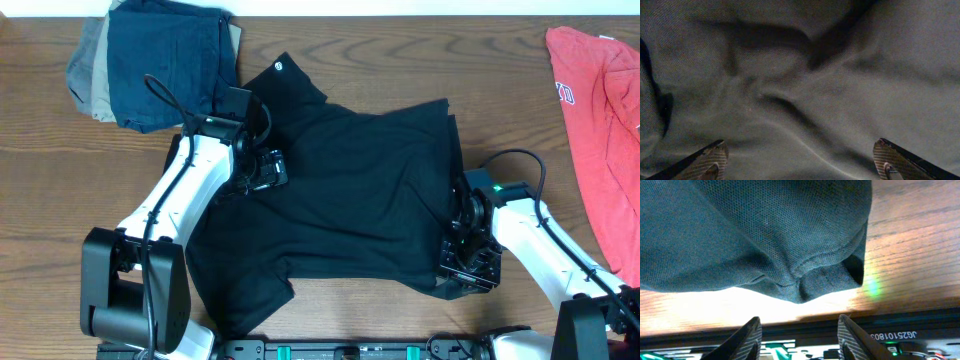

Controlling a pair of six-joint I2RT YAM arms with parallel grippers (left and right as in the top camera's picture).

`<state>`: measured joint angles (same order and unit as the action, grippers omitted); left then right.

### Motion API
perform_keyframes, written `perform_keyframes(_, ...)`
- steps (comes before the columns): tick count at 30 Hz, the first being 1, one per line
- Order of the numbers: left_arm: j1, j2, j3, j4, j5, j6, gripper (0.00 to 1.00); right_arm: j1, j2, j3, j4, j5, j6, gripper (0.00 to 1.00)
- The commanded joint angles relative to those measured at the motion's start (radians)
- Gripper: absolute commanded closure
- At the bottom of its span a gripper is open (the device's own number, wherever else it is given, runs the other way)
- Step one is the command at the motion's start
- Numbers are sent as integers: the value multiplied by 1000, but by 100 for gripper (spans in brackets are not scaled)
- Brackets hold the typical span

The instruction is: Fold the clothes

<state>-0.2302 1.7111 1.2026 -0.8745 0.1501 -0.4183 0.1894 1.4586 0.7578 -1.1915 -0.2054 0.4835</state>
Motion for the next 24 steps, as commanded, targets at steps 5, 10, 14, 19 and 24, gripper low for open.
perform_keyframes(5,0,1,-10,-2,-13,6,7,4,-12,26,11,56,-6,55)
perform_keyframes(10,0,1,-10,-2,-13,6,7,-33,-12,31,89,92,-6,34)
perform_keyframes(14,0,1,-10,-4,-13,6,7,-65,-11,29,130,57,-6,24)
perform_keyframes(19,0,1,-10,-3,-13,6,7,-55,-11,-13,135,-7,-6,24)
perform_keyframes(24,0,1,-10,-3,-13,6,7,-40,-11,-69,170,-75,-5,26)
